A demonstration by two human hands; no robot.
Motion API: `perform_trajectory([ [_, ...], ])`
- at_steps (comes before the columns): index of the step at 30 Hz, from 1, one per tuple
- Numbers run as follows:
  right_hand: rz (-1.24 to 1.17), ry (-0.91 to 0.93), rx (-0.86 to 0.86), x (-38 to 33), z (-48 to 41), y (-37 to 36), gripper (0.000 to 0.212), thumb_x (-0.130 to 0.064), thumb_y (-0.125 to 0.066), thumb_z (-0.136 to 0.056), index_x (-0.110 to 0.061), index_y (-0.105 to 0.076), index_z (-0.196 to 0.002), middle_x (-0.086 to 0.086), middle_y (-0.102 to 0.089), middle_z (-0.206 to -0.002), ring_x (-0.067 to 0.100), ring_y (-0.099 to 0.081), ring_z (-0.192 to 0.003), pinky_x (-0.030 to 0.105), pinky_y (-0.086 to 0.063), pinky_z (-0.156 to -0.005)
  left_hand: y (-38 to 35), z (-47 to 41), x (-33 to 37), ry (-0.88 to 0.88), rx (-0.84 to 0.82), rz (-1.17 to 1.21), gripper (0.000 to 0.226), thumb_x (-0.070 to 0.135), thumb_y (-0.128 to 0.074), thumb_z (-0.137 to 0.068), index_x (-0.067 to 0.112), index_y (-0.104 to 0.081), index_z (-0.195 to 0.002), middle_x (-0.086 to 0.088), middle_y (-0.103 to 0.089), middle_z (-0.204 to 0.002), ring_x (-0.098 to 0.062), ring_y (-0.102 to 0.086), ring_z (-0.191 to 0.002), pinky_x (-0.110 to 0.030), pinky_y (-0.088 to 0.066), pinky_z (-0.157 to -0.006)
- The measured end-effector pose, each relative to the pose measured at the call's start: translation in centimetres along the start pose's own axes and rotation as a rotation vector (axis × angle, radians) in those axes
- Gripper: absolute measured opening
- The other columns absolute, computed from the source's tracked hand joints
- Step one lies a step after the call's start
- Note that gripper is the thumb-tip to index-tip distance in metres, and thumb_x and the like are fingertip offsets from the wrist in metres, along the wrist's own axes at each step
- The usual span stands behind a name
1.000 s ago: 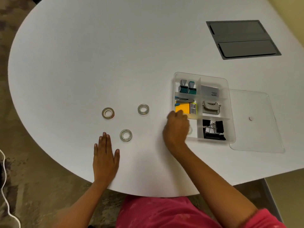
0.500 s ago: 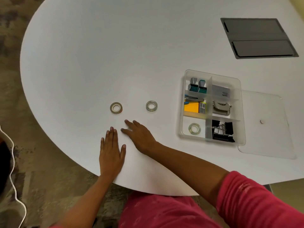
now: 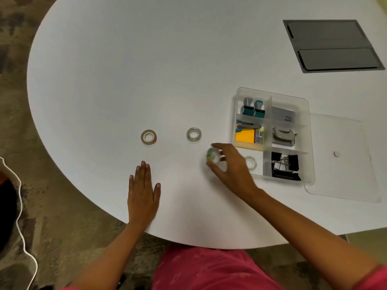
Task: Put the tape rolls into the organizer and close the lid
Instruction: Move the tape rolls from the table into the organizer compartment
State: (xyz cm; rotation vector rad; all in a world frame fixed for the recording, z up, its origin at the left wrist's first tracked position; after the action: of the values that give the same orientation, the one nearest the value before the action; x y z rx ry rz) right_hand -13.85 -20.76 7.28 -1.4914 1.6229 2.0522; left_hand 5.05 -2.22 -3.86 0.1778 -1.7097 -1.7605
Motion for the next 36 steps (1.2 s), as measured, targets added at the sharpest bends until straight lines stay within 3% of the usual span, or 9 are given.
perform_trajectory([
  [4,-0.072,-0.288,0.196,4.2,0.7,3.5,0.043,-0.023,-0.077,-0.078,-0.015,-0.058,-0.116,0.004,-0.063,-0.113,0.015,-0.063,-0.087,0.015,-0.053,-0.070,0.0,0.0,0.1,0.007,-0.001,0.000,0.066,0.038,-0.024,-0.094,0.009,-0.006,-0.151,-0.004,-0.005,-0.160,-0.016,-0.002,-0.148,-0.037,-0.003,-0.121],
  [7,-0.166,-0.445,0.338,6.5,1.1,4.6,0.042,-0.021,-0.077,-0.078,-0.016,-0.058,-0.115,0.004,-0.064,-0.113,0.015,-0.063,-0.090,0.014,-0.054,-0.070,0.0,0.0,0.3,0.021,0.007,0.005,0.065,0.036,-0.025,-0.094,0.008,-0.008,-0.151,-0.005,-0.006,-0.160,-0.017,-0.004,-0.148,-0.038,-0.003,-0.121],
  [9,-0.082,-0.479,0.275,7.4,1.0,4.3,0.042,-0.017,-0.079,-0.075,-0.013,-0.061,-0.113,0.007,-0.065,-0.111,0.020,-0.064,-0.092,0.019,-0.056,-0.071,-0.1,0.0,0.4,0.030,0.012,0.002,0.065,0.034,-0.027,-0.094,0.008,-0.008,-0.151,-0.006,-0.007,-0.160,-0.017,-0.005,-0.148,-0.039,-0.004,-0.121],
  [13,0.108,-0.411,0.128,7.7,0.6,2.9,0.044,-0.008,-0.080,-0.071,-0.007,-0.064,-0.112,0.015,-0.068,-0.110,0.029,-0.064,-0.096,0.040,-0.054,-0.085,-0.1,0.0,0.5,0.034,0.014,0.004,0.064,0.032,-0.030,-0.095,0.008,-0.009,-0.151,-0.006,-0.008,-0.160,-0.017,-0.005,-0.147,-0.040,-0.005,-0.121],
  [22,0.223,-0.444,0.047,7.5,-0.6,2.4,0.046,0.002,-0.078,-0.065,-0.003,-0.067,-0.109,0.019,-0.067,-0.112,0.035,-0.059,-0.104,0.036,-0.047,-0.087,-0.1,0.0,0.6,0.032,0.026,-0.006,0.064,0.032,-0.030,-0.095,0.007,-0.010,-0.150,-0.008,-0.010,-0.160,-0.019,-0.008,-0.147,-0.041,-0.007,-0.121],
  [26,0.254,-0.441,0.083,7.0,-0.3,2.8,0.047,0.009,-0.075,-0.069,0.000,-0.063,-0.113,0.020,-0.063,-0.116,0.034,-0.057,-0.107,0.024,-0.042,-0.082,-0.3,-0.1,0.4,0.038,0.023,-0.008,0.064,0.032,-0.029,-0.094,0.008,-0.009,-0.150,-0.008,-0.010,-0.160,-0.019,-0.008,-0.148,-0.041,-0.007,-0.121],
  [30,0.304,-0.270,0.229,4.4,-0.4,4.0,0.034,0.011,-0.069,-0.075,-0.001,-0.065,-0.106,0.018,-0.062,-0.109,0.033,-0.056,-0.104,0.033,-0.046,-0.087,-0.4,-0.1,0.3,0.049,0.024,-0.015,0.064,0.033,-0.028,-0.095,0.010,-0.008,-0.151,-0.007,-0.009,-0.160,-0.018,-0.007,-0.148,-0.040,-0.006,-0.121],
  [32,0.307,-0.144,0.267,2.4,-1.1,3.8,0.027,0.010,-0.067,-0.076,-0.002,-0.066,-0.101,0.017,-0.062,-0.102,0.030,-0.056,-0.099,0.024,-0.041,-0.085,-0.4,-0.1,0.3,0.051,0.026,-0.012,0.064,0.033,-0.028,-0.095,0.010,-0.008,-0.151,-0.006,-0.010,-0.160,-0.018,-0.007,-0.148,-0.040,-0.006,-0.121],
  [36,0.245,-0.016,0.101,-0.4,-4.5,0.8,0.025,0.008,-0.064,-0.079,-0.004,-0.067,-0.101,0.014,-0.063,-0.103,0.027,-0.058,-0.099,0.024,-0.042,-0.085,-0.5,-0.3,0.3,0.053,0.035,-0.015,0.064,0.034,-0.027,-0.095,0.010,-0.009,-0.151,-0.007,-0.011,-0.160,-0.019,-0.009,-0.148,-0.040,-0.008,-0.121],
])
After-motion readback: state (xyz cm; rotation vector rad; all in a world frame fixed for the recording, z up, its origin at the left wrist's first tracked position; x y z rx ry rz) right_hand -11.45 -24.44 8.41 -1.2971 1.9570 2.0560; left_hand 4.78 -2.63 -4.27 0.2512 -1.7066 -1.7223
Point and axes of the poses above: each hand's wrist, its own z-axis away from the middle knuckle, its own y-axis out of the back of the hand, x = y × z, the point moved 4 cm from there along -z, towards the middle knuckle
